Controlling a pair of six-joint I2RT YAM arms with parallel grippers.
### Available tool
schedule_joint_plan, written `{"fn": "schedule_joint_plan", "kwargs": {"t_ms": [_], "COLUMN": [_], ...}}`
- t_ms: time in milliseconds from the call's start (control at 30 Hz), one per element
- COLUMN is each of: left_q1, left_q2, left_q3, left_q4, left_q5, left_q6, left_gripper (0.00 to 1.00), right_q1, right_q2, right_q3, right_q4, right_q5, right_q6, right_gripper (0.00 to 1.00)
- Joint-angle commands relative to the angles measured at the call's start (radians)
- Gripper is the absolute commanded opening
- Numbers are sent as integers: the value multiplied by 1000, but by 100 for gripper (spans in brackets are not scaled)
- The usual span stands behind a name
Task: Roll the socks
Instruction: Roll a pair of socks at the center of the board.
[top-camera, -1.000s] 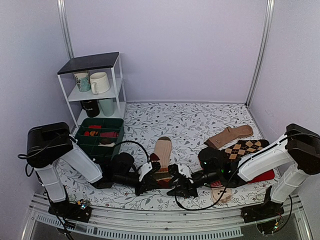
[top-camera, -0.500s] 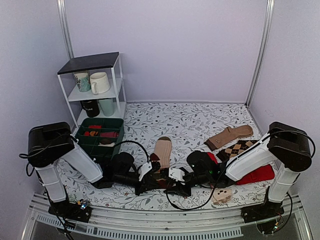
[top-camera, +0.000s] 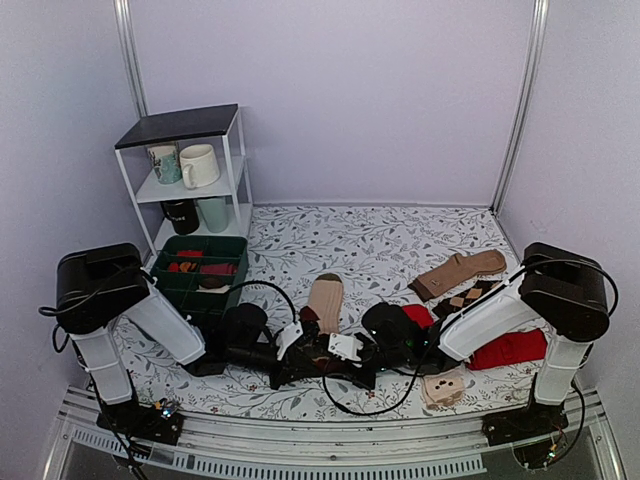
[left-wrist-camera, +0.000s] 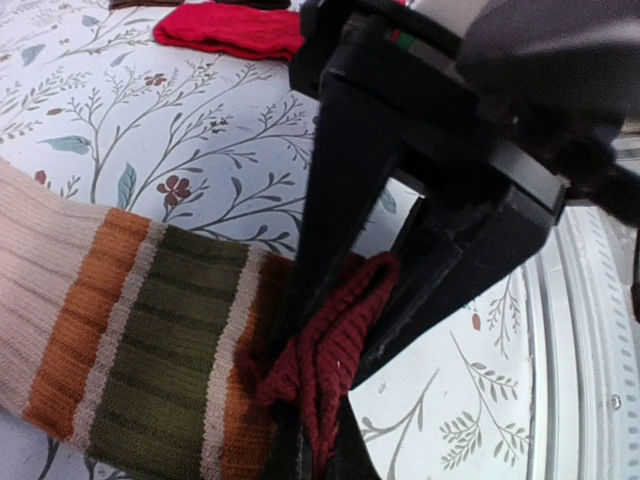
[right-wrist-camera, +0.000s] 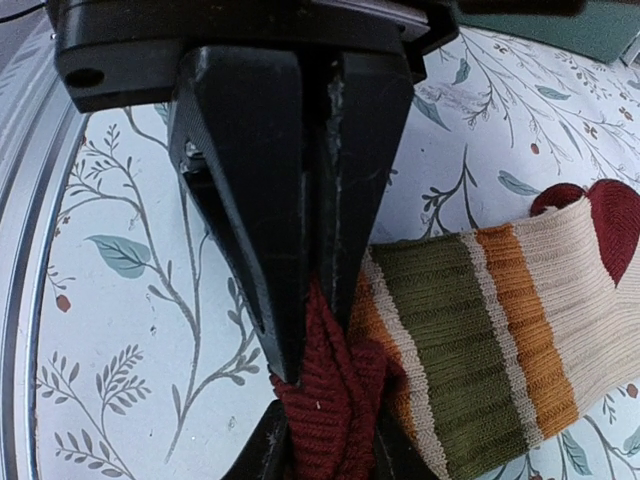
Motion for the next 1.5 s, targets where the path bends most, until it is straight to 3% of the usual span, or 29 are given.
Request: {"fn": "schedule_joint_plan", "kwargs": {"t_ms": [0, 100, 167, 233, 267, 433, 600, 733, 1000, 1467], "left_q1": [1, 4, 4, 4, 4, 6, 9, 10, 14, 19], "left_q2": [32, 30, 47, 64, 69, 74, 72, 70, 80, 75], "left_q3": [-33, -24, -12, -3, 0, 8, 8, 1, 6, -13], "left_q4": [-150, -160, -162, -164, -167, -184, -200, -208, -206, -178], "left_q5": [-28, -28, -16, -8, -7, -8, -12, -9, -5, 1], "left_q6": [16, 30, 30, 28, 28, 22, 4, -24, -36, -36], "left_gripper": [0, 0, 0, 0, 0, 0, 0, 0, 0, 0], "right_q1": [4, 4, 3, 4, 4, 3, 4, 7, 15, 16], "right_q2": [38, 23, 6, -21, -39, -177, -293, -329, -219, -40], "right_q3": [-11, -8, -10, -17, -25, -96, -221, -254, -188, -100], "right_q4": [-173, -210, -206, -175, -161, -21, 155, 177, 168, 130], "right_q5": [22, 30, 63, 106, 115, 85, 58, -33, -162, -40], "right_q6": [71, 107, 133, 147, 148, 105, 81, 59, 47, 55], "right_gripper": [16, 15, 23, 42, 46, 51, 51, 50, 48, 47]}}
